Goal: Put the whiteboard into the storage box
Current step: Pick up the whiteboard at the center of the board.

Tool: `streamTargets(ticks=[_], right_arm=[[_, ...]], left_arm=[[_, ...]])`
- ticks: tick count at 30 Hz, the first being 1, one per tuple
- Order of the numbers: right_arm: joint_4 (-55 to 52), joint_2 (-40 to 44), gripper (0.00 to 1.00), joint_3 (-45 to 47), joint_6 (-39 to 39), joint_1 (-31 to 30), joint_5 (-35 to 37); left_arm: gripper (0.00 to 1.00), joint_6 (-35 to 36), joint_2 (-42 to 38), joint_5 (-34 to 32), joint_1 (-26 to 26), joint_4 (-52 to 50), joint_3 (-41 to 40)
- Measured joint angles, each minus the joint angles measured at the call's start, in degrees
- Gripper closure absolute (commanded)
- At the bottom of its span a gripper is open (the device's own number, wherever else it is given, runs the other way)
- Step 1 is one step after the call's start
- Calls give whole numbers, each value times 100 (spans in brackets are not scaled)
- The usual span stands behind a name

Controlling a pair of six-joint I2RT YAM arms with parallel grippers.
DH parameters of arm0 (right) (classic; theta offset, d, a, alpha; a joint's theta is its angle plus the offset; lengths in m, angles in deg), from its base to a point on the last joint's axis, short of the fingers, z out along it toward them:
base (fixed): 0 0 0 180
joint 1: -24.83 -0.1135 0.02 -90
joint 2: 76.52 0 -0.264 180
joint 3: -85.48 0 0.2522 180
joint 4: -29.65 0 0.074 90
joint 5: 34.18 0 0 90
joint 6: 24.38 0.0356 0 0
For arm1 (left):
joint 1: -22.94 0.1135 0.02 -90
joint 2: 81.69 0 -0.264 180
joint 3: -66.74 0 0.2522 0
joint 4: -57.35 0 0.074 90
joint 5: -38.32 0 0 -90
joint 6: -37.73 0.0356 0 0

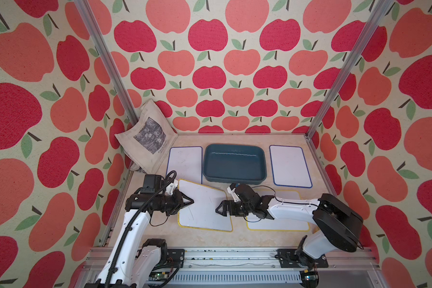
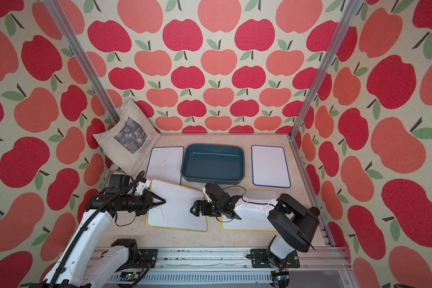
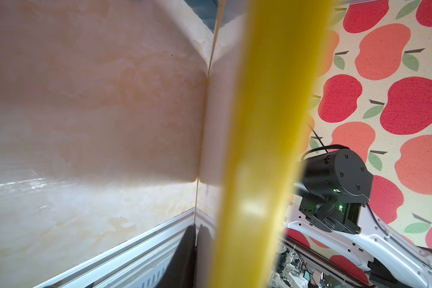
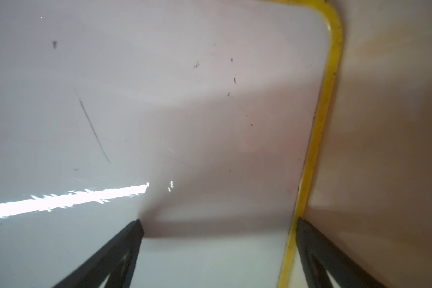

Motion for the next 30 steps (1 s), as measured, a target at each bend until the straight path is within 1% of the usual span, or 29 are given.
streamTargets(ticks=[9, 16, 20, 25, 30], right_arm=[[26, 0, 1, 15, 2, -52, -286], [76, 0, 1, 68, 2, -57, -343], [76, 0, 1, 68, 2, -46, -343], [76, 0, 1, 70, 2, -39, -343], [81, 0, 1, 81, 4, 2, -350]], left_arm=[[66, 361, 168, -4, 234, -433, 247], [66, 669, 205, -11, 461, -811, 632], [70, 820, 232, -9, 549, -984, 765], [75, 876, 262, -7, 557, -1062, 761], [78, 962, 271, -13, 557, -1084, 732]])
